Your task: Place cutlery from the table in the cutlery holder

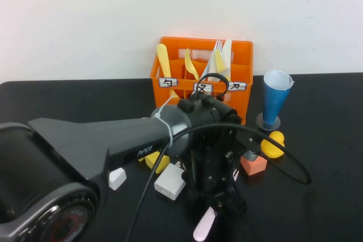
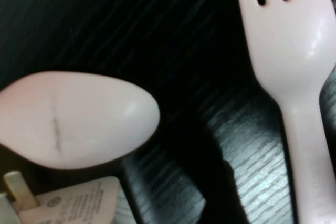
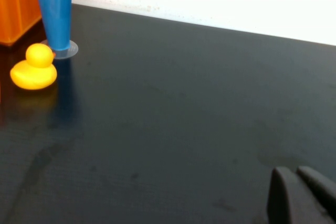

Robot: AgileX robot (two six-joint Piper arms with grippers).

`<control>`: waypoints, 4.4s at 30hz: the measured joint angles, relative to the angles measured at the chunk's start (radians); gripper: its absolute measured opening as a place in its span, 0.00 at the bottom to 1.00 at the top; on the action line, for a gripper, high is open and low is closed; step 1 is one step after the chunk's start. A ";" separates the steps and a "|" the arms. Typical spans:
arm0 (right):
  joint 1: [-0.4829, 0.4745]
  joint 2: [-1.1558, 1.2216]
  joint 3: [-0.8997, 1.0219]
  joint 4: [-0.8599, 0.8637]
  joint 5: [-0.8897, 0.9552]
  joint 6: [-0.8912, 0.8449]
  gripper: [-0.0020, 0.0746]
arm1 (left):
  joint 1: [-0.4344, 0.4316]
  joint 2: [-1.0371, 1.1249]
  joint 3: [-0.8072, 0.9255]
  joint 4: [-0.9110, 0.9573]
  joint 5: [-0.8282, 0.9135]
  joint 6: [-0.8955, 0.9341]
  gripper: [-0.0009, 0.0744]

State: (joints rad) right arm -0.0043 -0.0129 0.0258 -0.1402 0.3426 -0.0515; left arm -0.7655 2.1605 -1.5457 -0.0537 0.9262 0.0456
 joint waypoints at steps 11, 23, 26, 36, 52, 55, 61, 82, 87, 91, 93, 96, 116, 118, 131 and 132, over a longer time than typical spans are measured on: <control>0.000 0.000 0.000 0.000 0.000 0.000 0.02 | 0.000 0.001 0.000 0.004 -0.006 0.000 0.17; 0.000 0.000 0.000 0.000 0.000 0.000 0.02 | 0.000 -0.292 0.234 -0.017 -0.467 0.000 0.17; 0.000 0.000 0.000 0.000 0.000 0.000 0.02 | 0.002 -0.393 0.365 -0.019 -0.737 0.000 0.17; 0.000 0.000 0.000 0.000 0.000 0.000 0.02 | 0.107 -0.438 0.536 -0.019 -1.436 -0.004 0.17; 0.000 0.000 0.000 0.000 0.000 0.000 0.02 | 0.263 -0.171 0.317 0.025 -1.649 -0.127 0.17; 0.000 0.000 0.000 0.000 0.000 0.000 0.02 | 0.264 -0.122 0.282 0.033 -1.649 -0.132 0.17; 0.000 0.000 0.000 0.000 0.000 0.000 0.02 | 0.264 -0.075 0.268 0.042 -1.618 -0.173 0.34; 0.000 0.000 0.000 0.000 0.000 0.000 0.02 | 0.264 -0.771 0.566 0.192 -1.184 -0.235 0.02; 0.000 0.000 0.000 0.000 0.000 0.000 0.02 | 0.264 -0.960 0.705 0.219 -1.080 -0.237 0.01; 0.000 0.000 0.000 0.000 0.000 0.000 0.02 | 0.275 -1.058 0.790 0.233 -0.987 -0.233 0.01; 0.000 0.000 0.000 0.000 0.000 0.000 0.02 | 0.281 -1.105 0.818 0.233 -0.920 -0.244 0.01; 0.000 0.000 0.000 0.000 0.000 0.000 0.02 | 0.281 -1.185 0.845 0.233 -0.750 -0.282 0.01; 0.000 0.000 0.000 0.000 0.000 0.000 0.02 | 0.586 -1.755 1.314 0.195 -0.867 -0.396 0.01; 0.000 0.000 0.000 0.000 0.000 0.000 0.02 | 0.631 -1.825 1.384 0.165 -0.882 -0.394 0.01; 0.000 0.000 0.000 0.000 0.000 0.000 0.02 | 0.872 -2.167 1.574 0.079 -0.773 -0.372 0.01; 0.000 0.000 0.000 0.000 0.000 0.000 0.02 | 0.887 -2.170 1.574 0.054 -0.773 -0.352 0.01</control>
State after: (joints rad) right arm -0.0043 -0.0129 0.0258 -0.1402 0.3426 -0.0515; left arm 0.1212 -0.0099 0.0281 0.0000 0.1530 -0.3066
